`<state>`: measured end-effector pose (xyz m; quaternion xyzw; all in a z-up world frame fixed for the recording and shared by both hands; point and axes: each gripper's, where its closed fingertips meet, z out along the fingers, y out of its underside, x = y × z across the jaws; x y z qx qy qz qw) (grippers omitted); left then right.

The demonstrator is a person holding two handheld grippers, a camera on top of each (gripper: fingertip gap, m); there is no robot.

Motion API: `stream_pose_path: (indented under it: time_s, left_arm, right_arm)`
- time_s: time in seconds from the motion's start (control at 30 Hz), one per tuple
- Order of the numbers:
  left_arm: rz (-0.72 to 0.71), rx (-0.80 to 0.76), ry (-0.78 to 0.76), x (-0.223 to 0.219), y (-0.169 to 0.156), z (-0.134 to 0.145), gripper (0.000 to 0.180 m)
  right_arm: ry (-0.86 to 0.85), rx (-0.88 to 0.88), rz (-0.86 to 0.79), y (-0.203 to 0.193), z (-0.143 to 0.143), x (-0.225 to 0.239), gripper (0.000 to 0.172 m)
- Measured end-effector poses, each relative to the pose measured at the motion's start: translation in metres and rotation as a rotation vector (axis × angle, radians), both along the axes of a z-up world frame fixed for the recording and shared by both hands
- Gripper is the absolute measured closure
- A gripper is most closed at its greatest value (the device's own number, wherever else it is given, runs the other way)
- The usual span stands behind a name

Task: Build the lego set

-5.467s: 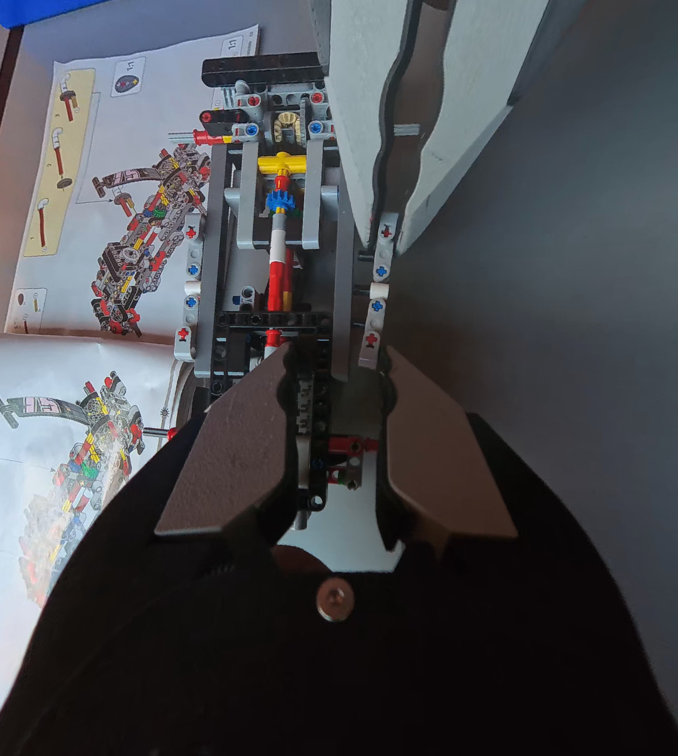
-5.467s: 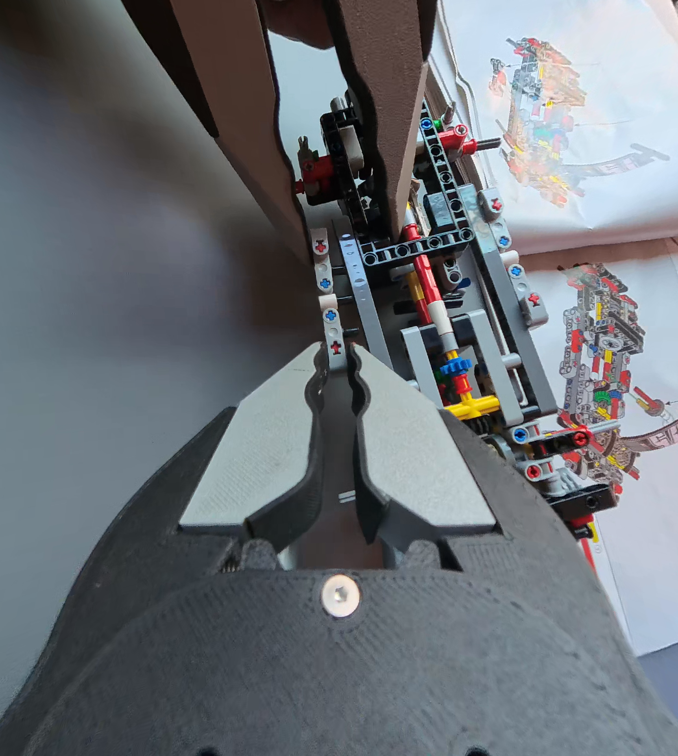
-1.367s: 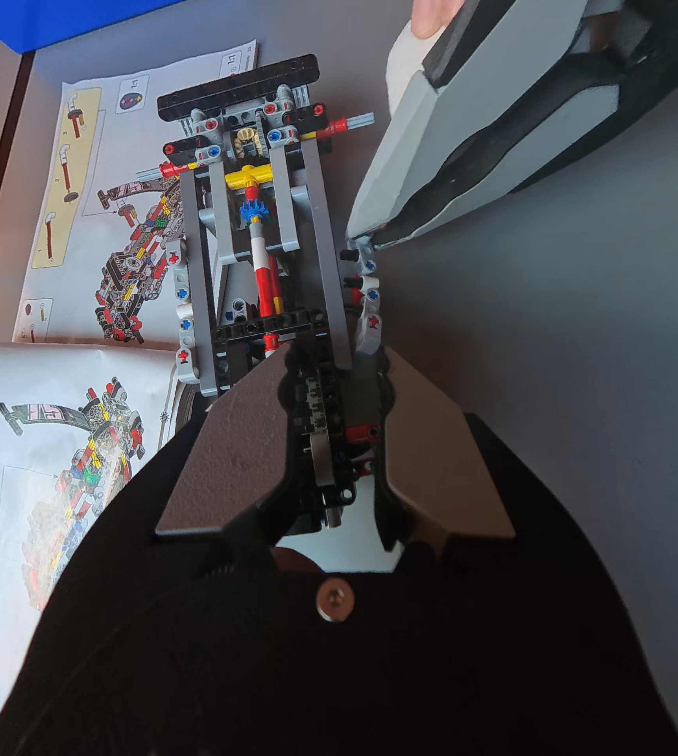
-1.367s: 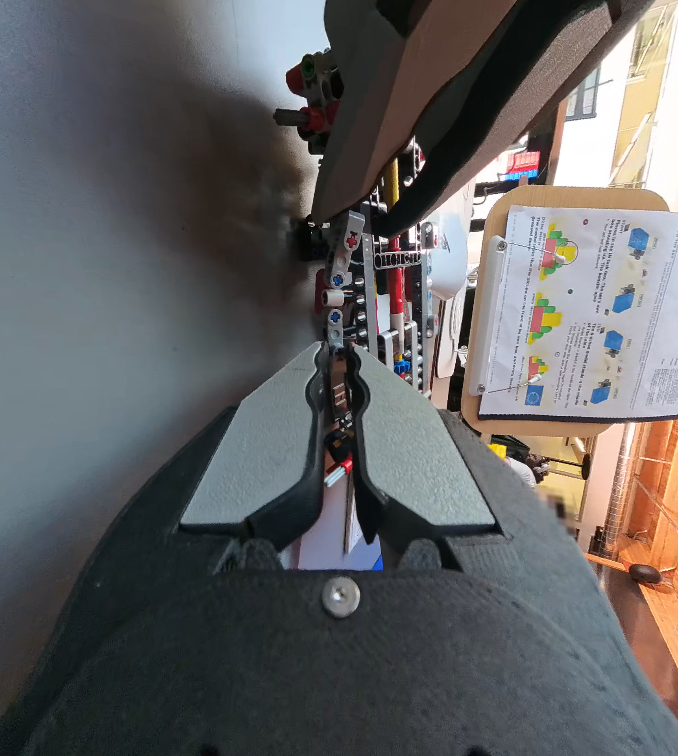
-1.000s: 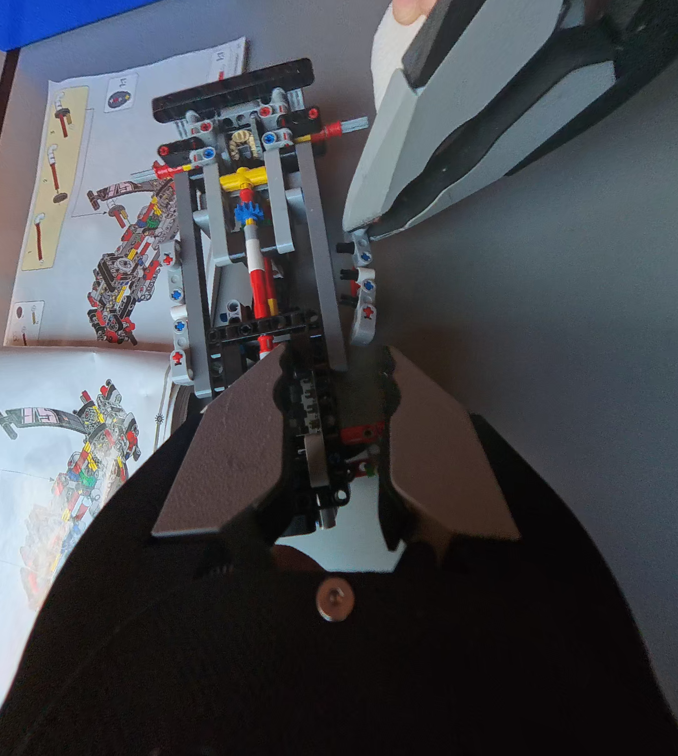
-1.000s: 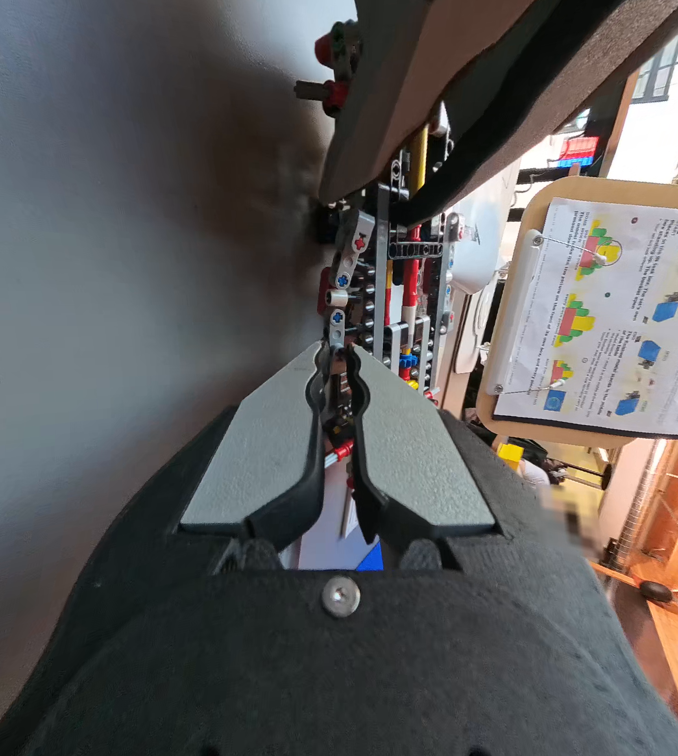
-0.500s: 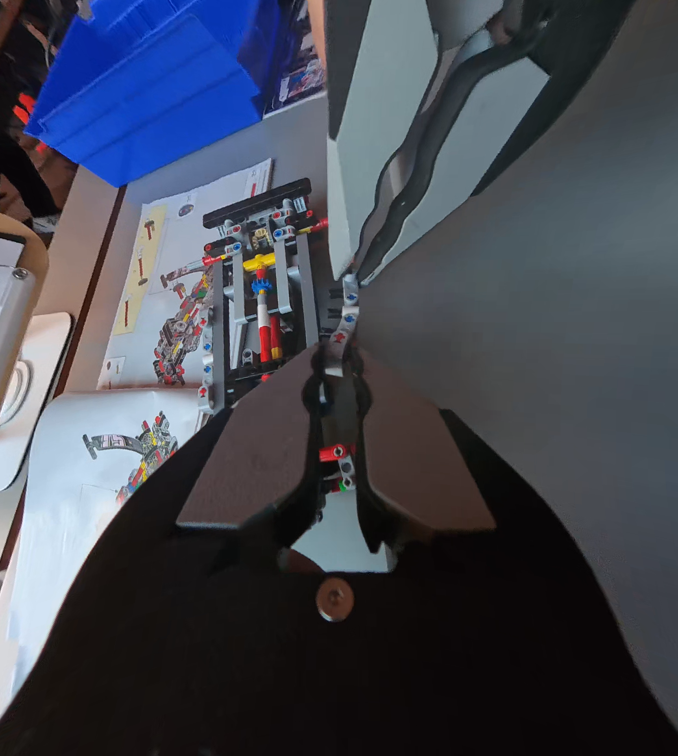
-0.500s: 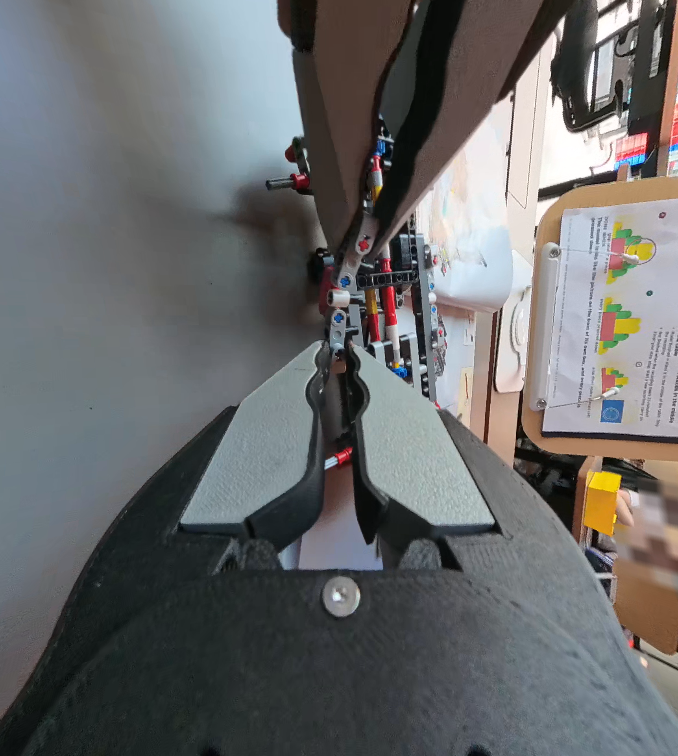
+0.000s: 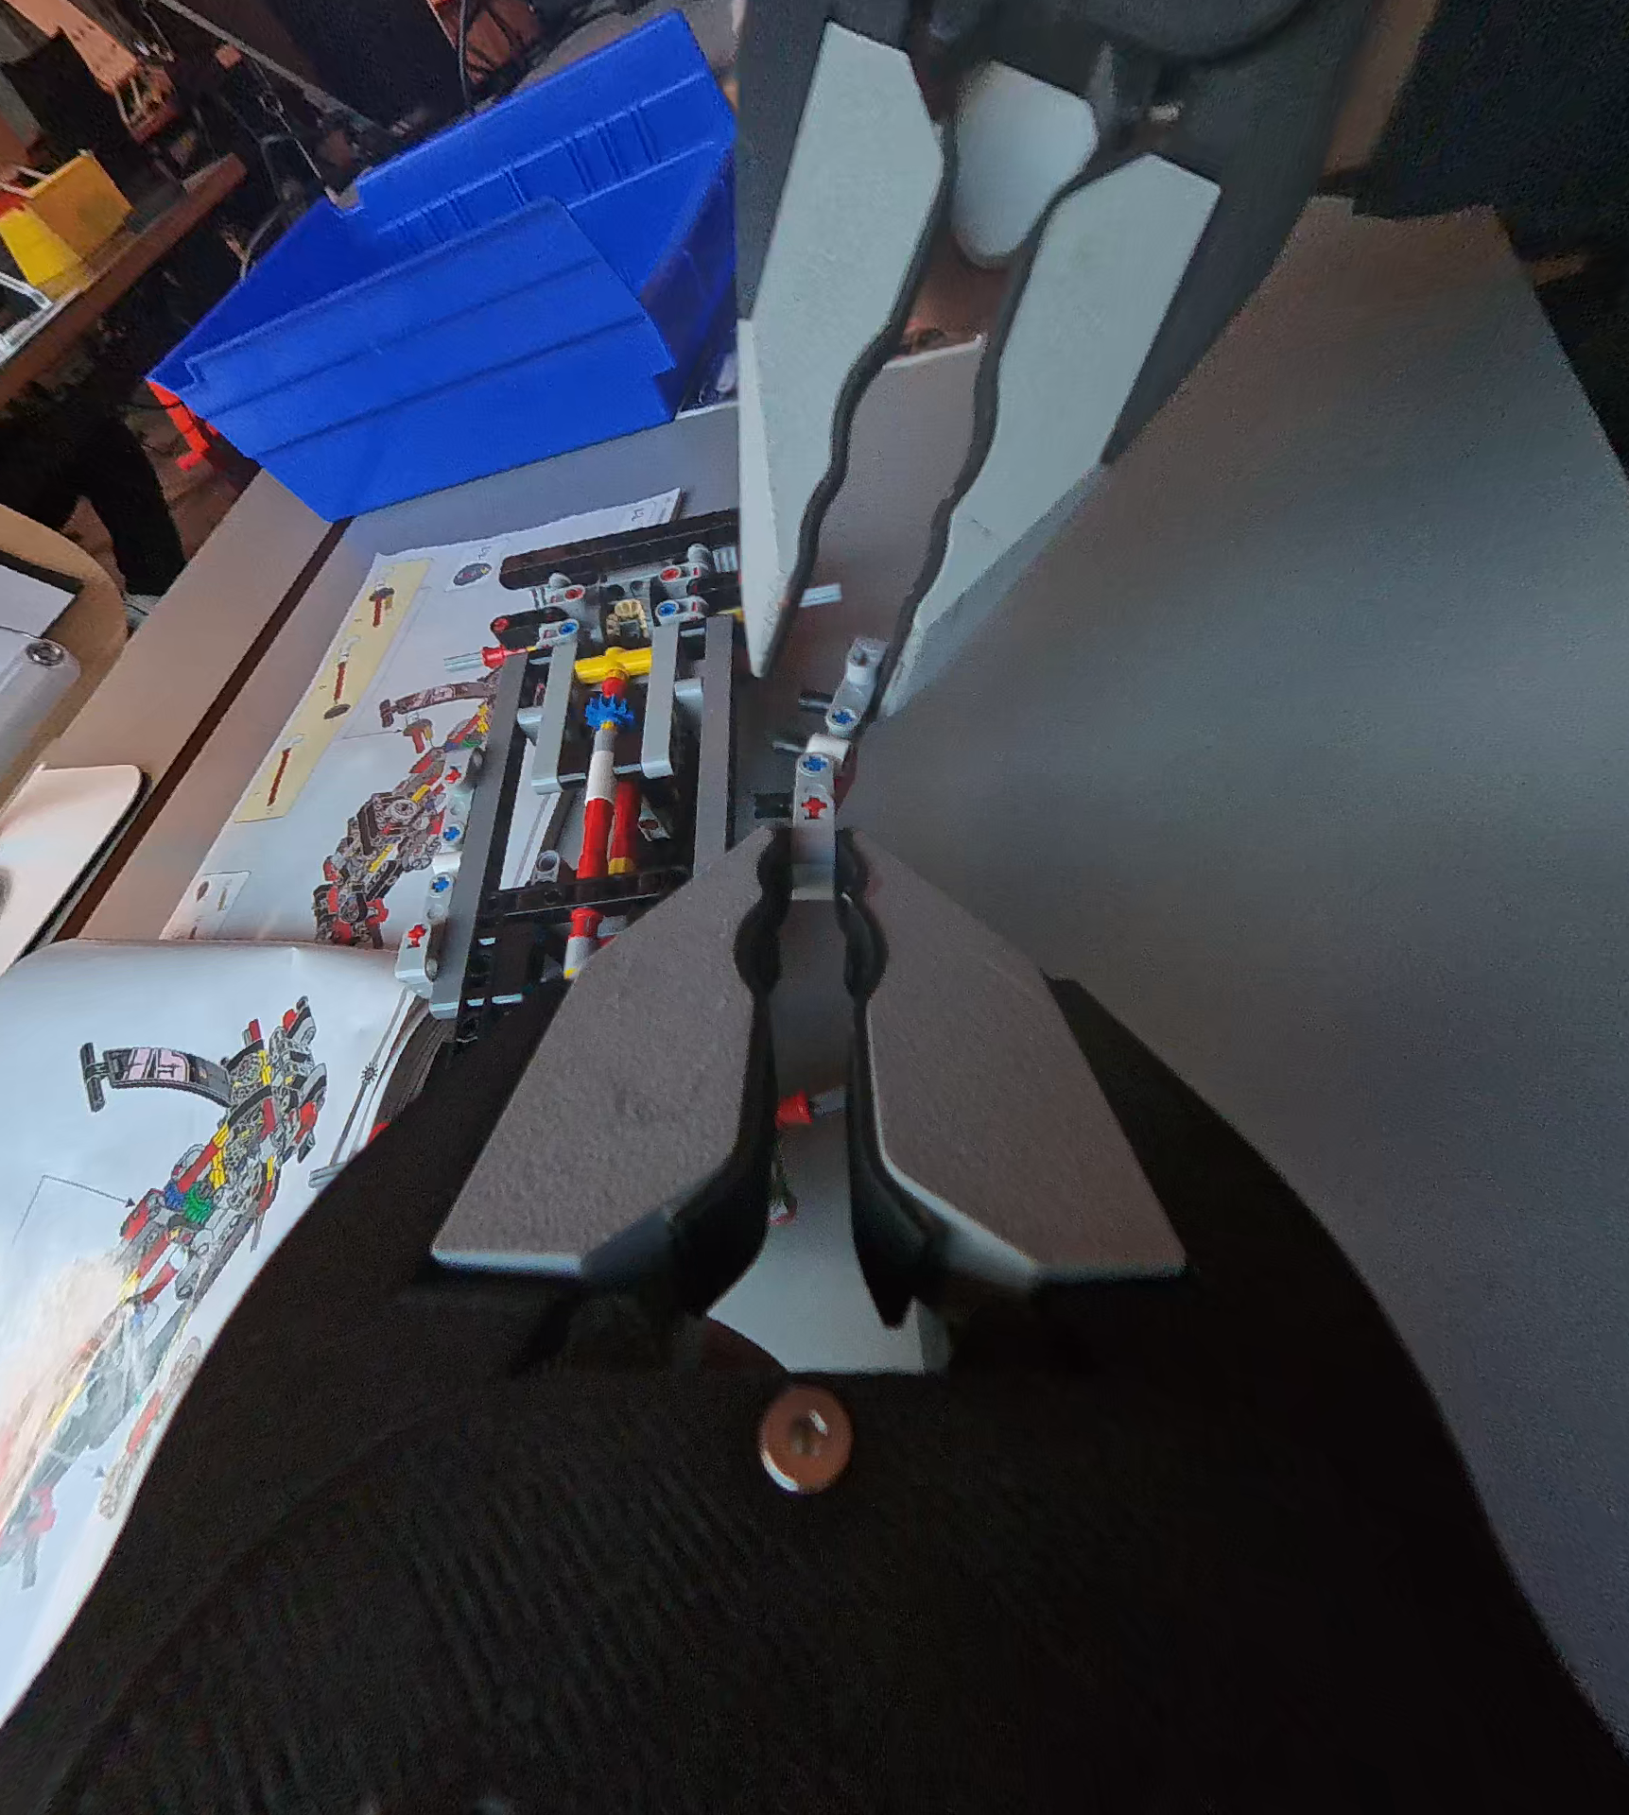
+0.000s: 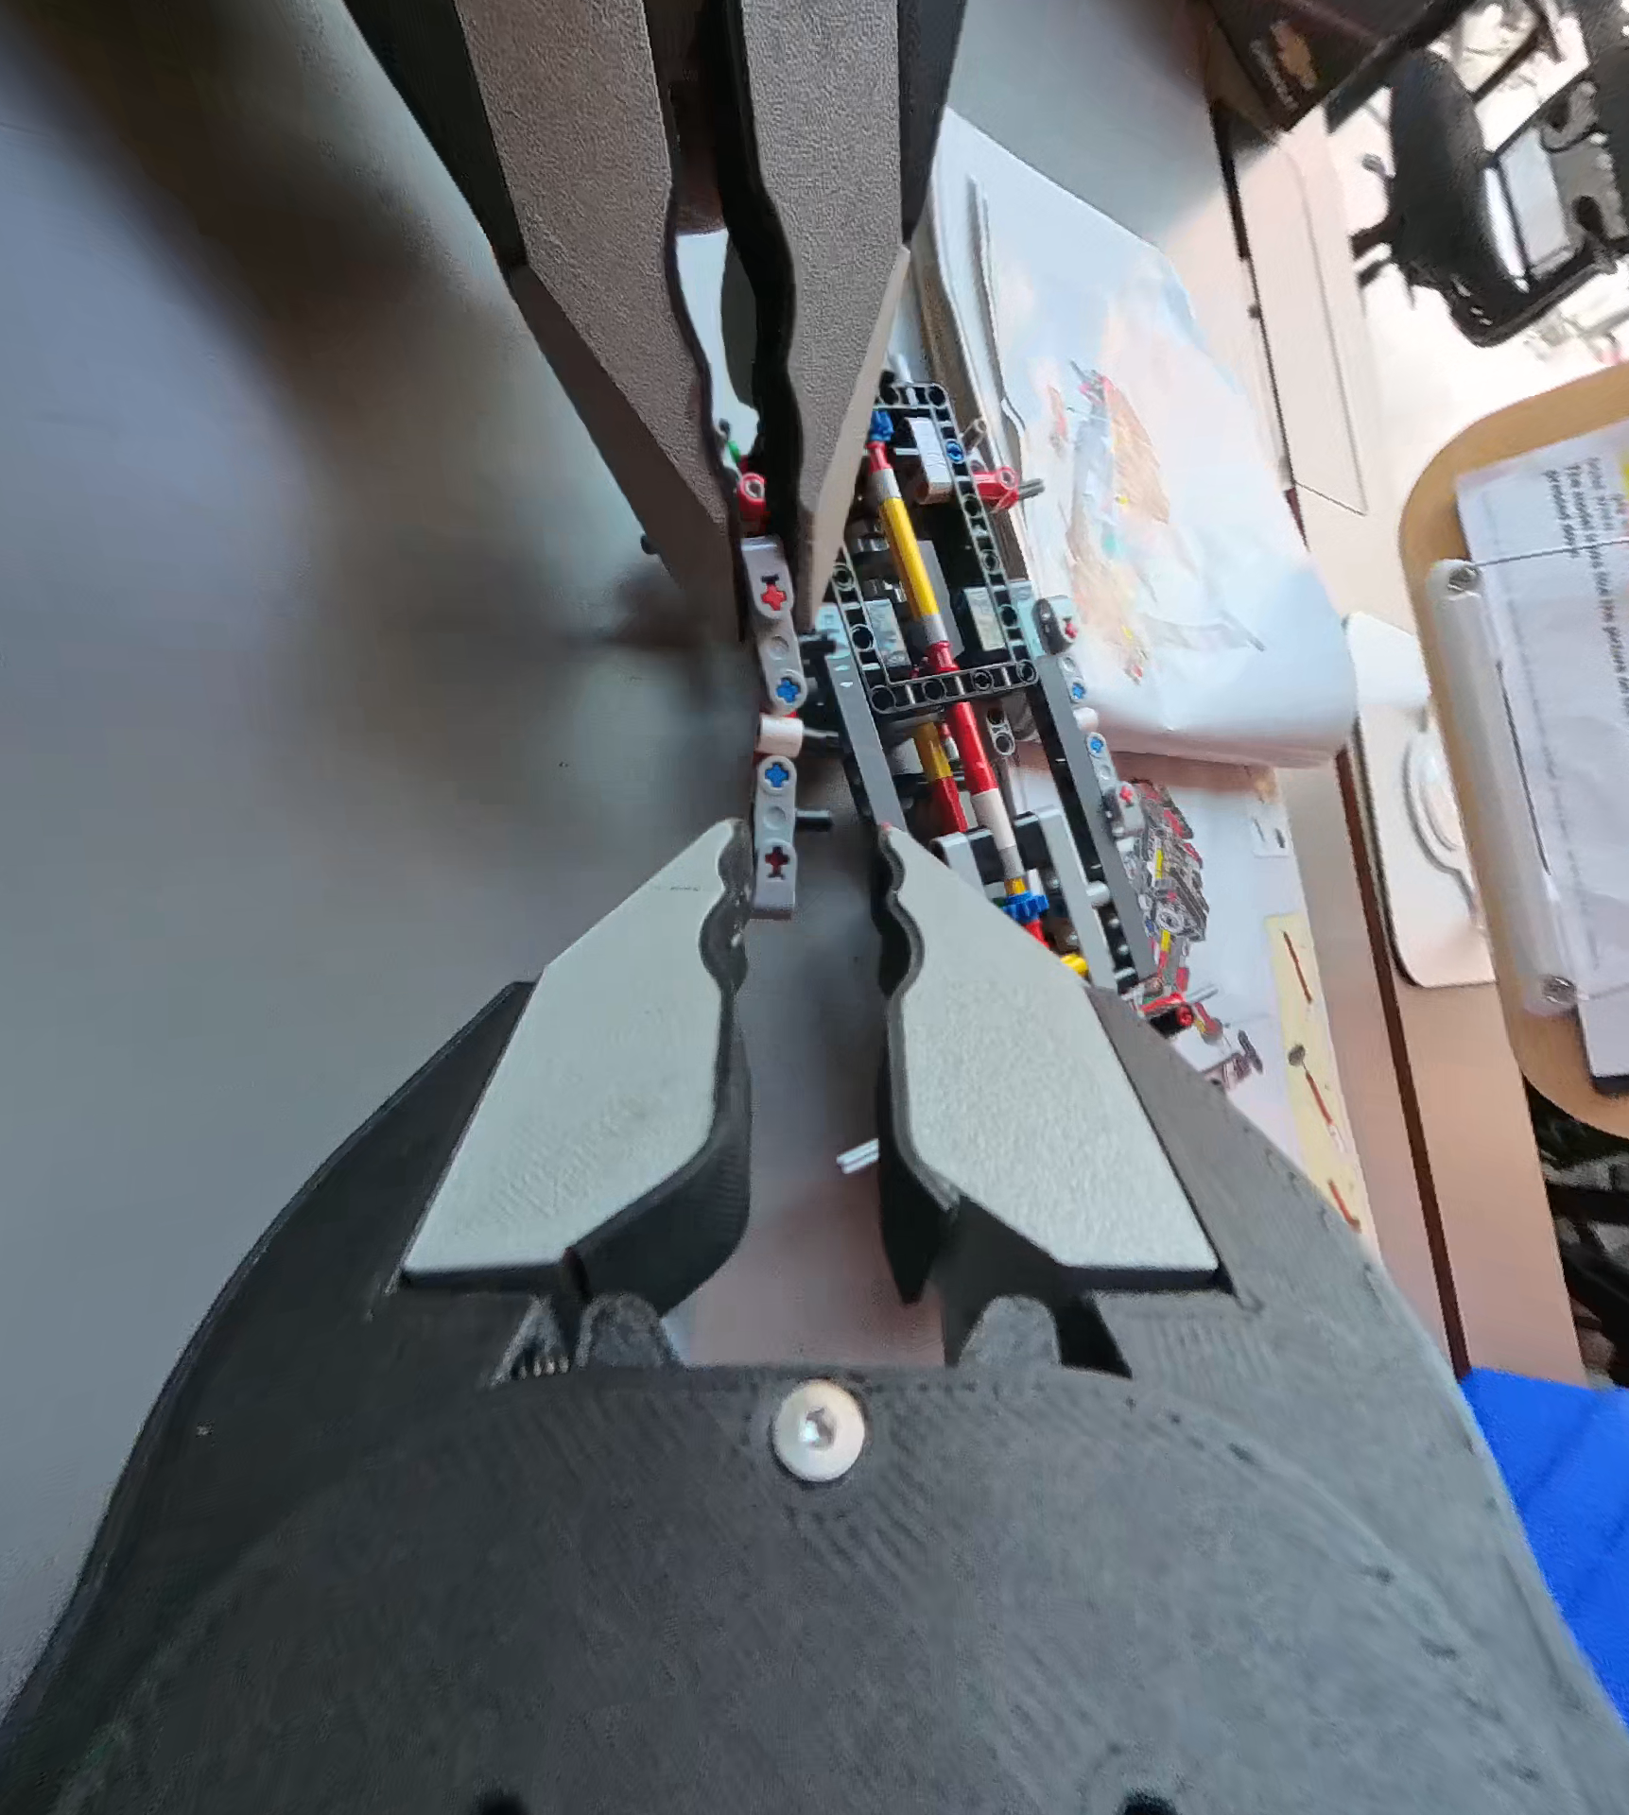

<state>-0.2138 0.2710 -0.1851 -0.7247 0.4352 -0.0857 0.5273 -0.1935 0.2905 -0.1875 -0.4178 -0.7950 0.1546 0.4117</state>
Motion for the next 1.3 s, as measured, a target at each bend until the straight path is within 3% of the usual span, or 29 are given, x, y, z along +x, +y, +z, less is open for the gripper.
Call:
stream_pose_path:
  time_s: [0.07, 0.17, 0.37, 0.5, 0.6, 0.73, 0.87, 0.97, 1.3]
  left_arm:
    - [0.007, -0.002, 0.003, -0.003, 0.001, -0.001, 0.175]
    - [0.015, -0.040, -0.014, -0.005, 0.002, -0.005, 0.174]
    - [0.061, -0.077, -0.024, -0.010, 0.005, -0.009, 0.174]
    - [0.083, -0.093, 0.044, -0.016, 0.006, -0.008, 0.156]
    - [0.092, -0.127, 0.083, -0.019, 0.012, -0.004, 0.133]
    - [-0.017, -0.169, 0.192, -0.007, 0.018, -0.010, 0.135]
    - [-0.052, -0.290, 0.227, 0.005, 0.022, -0.023, 0.121]
    - [-0.057, -0.382, 0.228, 0.008, 0.019, -0.034, 0.123]
    - [0.012, -0.305, 0.224, 0.000, 0.026, -0.029, 0.142]
  right_arm:
    - [-0.057, -0.035, 0.065, -0.002, -0.005, 0.002, 0.166]
    - [-0.112, -0.053, 0.099, 0.001, -0.012, -0.001, 0.166]
    - [-0.063, -0.126, 0.151, 0.004, -0.011, -0.007, 0.166]
    - [-0.115, -0.111, 0.163, 0.013, -0.019, -0.002, 0.166]
    - [-0.116, -0.114, 0.187, 0.016, -0.017, 0.002, 0.166]
    - [-0.130, -0.139, 0.206, 0.020, -0.020, 0.011, 0.166]
    - [-0.134, -0.147, 0.202, 0.022, -0.022, 0.013, 0.166]
    - [-0.168, -0.084, 0.205, 0.022, -0.024, 0.008, 0.166]
    - [-0.267, -0.109, 0.210, 0.017, -0.024, -0.002, 0.166]
